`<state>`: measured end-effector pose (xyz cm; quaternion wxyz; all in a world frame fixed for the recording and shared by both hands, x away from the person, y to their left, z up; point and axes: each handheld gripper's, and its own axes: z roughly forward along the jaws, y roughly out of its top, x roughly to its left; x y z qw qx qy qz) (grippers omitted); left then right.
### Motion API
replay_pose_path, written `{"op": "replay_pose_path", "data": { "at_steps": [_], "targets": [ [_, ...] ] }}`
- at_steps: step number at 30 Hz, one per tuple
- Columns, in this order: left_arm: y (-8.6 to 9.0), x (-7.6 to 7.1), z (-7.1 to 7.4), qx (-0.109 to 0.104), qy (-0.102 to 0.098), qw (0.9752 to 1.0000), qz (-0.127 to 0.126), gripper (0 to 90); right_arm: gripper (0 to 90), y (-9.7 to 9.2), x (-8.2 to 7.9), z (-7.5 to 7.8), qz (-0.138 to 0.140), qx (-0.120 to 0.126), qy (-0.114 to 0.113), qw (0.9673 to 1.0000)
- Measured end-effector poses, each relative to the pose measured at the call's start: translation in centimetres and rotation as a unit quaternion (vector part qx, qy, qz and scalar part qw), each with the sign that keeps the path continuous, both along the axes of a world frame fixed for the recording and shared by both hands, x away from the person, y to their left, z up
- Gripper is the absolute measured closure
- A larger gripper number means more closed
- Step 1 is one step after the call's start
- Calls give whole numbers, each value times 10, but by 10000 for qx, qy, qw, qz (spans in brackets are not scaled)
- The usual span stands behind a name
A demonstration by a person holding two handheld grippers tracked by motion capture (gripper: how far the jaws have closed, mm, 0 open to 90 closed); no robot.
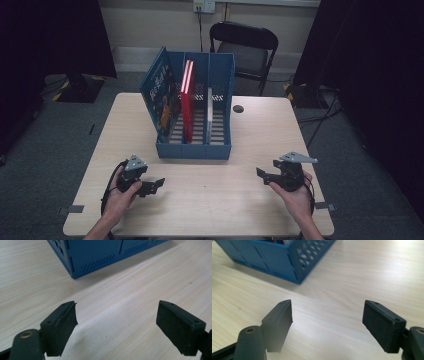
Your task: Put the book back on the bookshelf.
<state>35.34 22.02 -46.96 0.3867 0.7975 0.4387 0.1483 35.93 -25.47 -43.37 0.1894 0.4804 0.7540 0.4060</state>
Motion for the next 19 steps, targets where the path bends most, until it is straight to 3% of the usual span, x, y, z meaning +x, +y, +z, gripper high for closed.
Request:
{"op": "replay_pose_path", "data": {
  "at_steps": [3, 8, 14, 17, 19],
  "targets": [
    [0, 1, 0, 34, 8, 10000, -6, 164, 233, -11, -4, -14, -124, -155, 147, 9997],
    [2, 4, -4, 82, 62, 9999, 95, 164, 214, -24, 1, -31, -369, -149, 573, 9976],
    [9, 8, -9, 55, 126, 9996, 257, 164, 194, -28, 7, -39, -573, -432, 613, 9955],
    [9, 9, -9, 60, 123, 9996, 257, 164, 191, -28, 10, -42, -599, -429, 690, 9949],
    [9, 8, -9, 101, 132, 9995, 252, 164, 189, -28, 10, -41, -639, -440, 593, 9952]
  ]
}}
